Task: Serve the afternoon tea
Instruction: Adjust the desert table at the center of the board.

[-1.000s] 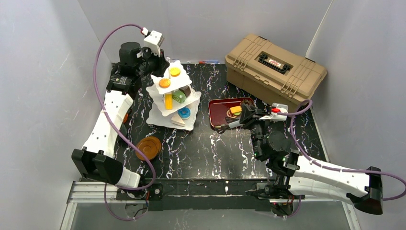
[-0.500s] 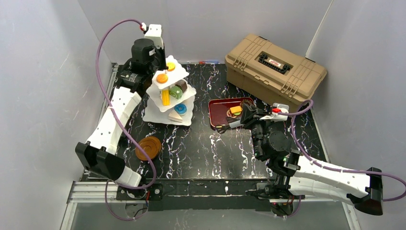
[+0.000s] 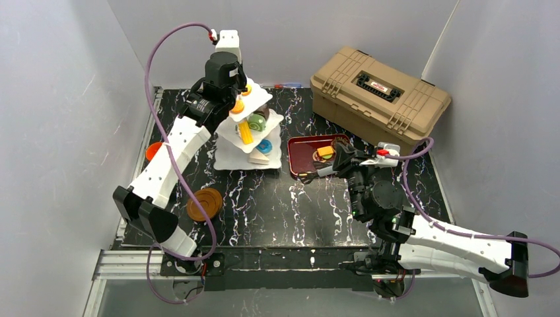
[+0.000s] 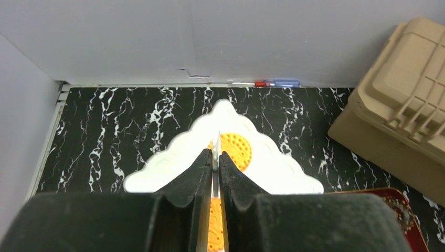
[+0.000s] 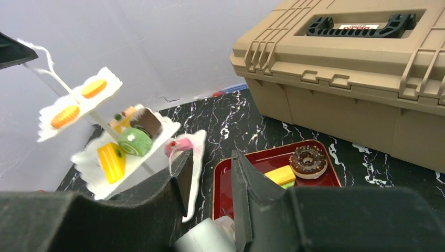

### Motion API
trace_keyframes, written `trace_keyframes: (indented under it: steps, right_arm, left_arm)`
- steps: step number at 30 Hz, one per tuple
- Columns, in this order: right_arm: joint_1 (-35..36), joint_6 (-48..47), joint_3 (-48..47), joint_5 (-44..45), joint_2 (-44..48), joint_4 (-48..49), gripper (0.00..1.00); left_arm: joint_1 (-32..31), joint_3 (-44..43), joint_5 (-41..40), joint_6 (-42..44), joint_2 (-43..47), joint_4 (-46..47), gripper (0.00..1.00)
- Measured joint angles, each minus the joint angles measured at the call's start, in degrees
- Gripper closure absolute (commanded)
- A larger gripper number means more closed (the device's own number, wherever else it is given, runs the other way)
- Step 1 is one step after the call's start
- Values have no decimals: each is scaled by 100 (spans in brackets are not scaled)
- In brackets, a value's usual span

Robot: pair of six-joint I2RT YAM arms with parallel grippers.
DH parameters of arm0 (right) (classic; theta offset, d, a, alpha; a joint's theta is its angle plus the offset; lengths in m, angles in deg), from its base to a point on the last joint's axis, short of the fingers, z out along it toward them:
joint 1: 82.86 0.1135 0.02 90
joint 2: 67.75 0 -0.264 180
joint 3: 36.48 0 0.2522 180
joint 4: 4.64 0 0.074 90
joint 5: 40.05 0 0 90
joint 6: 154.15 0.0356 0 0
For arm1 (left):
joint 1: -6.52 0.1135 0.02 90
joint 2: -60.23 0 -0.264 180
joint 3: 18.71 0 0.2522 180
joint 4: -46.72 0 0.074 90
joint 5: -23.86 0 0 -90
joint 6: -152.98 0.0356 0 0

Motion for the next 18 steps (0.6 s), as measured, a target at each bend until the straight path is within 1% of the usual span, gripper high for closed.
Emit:
trace_keyframes:
  steps: [2, 6, 7, 11, 12, 13, 14, 16, 18]
  right_arm:
    - [-2, 0, 0, 7, 39, -7, 99]
    - [-4, 0, 0, 42, 87, -33, 99]
    - [-4, 0, 0, 48, 92, -48, 99]
    - [-17, 0, 0, 90, 92, -105, 99]
    - [-26, 0, 0, 96, 92, -116, 99]
    - [-33, 0, 0, 105, 92, -127, 99]
    - [-33, 0, 0, 114, 92, -133, 99]
    - [-35, 0, 0, 131, 92, -153, 99]
    - [-39, 0, 0, 138, 90, -208, 99]
  left_arm:
    - [0, 68, -127, -94, -2, 111, 80]
    - [2, 155, -249, -212, 24, 400, 70]
    - [-2, 232, -267, -221, 50, 461, 64]
    - [-7, 509, -269, -166, 125, 560, 22]
    - [-4, 557, -227, -127, 146, 557, 15]
    - [-2, 590, -173, -87, 164, 560, 4]
    - [7, 621, -42, -46, 203, 551, 2]
    - [9, 645, 227, 79, 308, 533, 2]
    - [7, 833, 647, 319, 597, 555, 2]
